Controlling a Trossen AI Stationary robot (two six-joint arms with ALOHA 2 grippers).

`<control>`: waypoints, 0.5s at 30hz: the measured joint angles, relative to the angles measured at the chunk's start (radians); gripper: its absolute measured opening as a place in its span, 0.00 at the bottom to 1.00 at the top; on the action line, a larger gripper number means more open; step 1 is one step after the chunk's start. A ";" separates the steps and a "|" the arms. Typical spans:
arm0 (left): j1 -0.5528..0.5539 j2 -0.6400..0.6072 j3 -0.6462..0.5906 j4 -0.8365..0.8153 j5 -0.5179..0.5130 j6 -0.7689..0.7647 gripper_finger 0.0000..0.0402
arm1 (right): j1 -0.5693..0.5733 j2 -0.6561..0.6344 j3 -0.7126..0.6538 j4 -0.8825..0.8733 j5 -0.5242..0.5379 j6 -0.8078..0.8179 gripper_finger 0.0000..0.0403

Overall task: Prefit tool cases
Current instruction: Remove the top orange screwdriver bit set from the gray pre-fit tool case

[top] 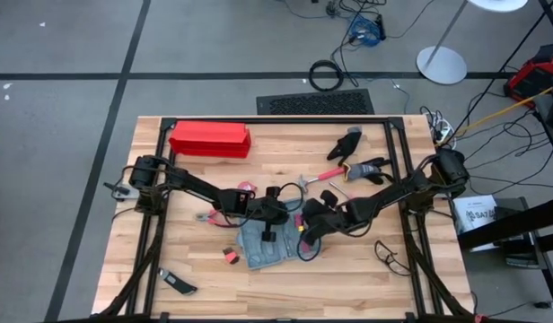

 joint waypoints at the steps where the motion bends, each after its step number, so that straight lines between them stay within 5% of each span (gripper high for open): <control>1: 0.000 0.000 0.000 0.003 0.000 0.000 0.00 | 0.000 0.000 0.000 -0.011 -0.018 0.017 0.00; 15: 0.007 0.020 0.004 0.021 0.000 0.000 0.00 | 0.004 0.032 0.000 -0.001 -0.062 0.013 0.00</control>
